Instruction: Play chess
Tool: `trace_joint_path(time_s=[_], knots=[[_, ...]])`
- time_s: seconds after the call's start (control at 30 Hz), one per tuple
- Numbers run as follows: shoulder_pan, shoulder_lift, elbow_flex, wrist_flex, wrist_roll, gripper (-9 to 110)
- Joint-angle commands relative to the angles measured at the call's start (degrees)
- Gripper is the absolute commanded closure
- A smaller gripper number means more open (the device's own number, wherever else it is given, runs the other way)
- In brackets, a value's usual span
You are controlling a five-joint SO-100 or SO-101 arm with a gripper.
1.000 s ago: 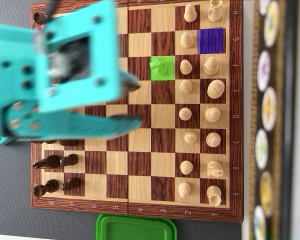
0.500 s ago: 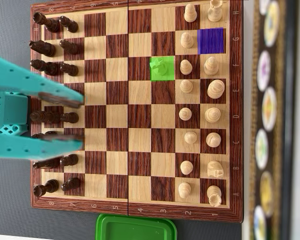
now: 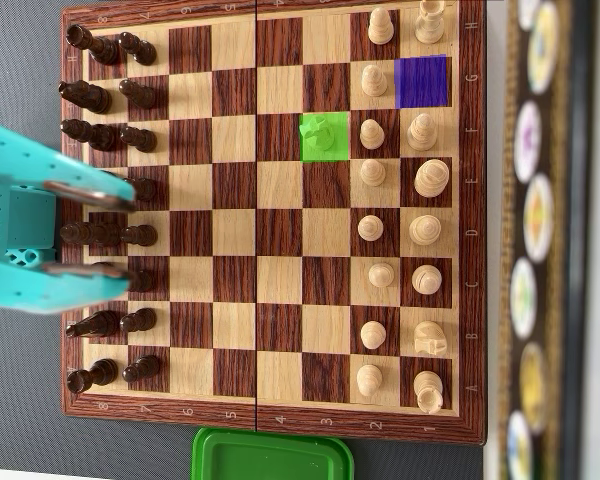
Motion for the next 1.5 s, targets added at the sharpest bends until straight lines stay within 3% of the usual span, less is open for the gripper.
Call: trace_joint_path(time_s=[0.0,0.3,0.63,1.03,1.47], knots=[[0.1,1.1,0.3,-6.1,-0.4,86],[0.4,1.1,1.3,-27.2,-0.4,86],[0.6,1.1,13.0,-66.1,-0.4,86],[0.0,1.2,18.6,-96.7,-0.4,86],[0.3,1.2,18.7,-113.5,-0.4,86]])
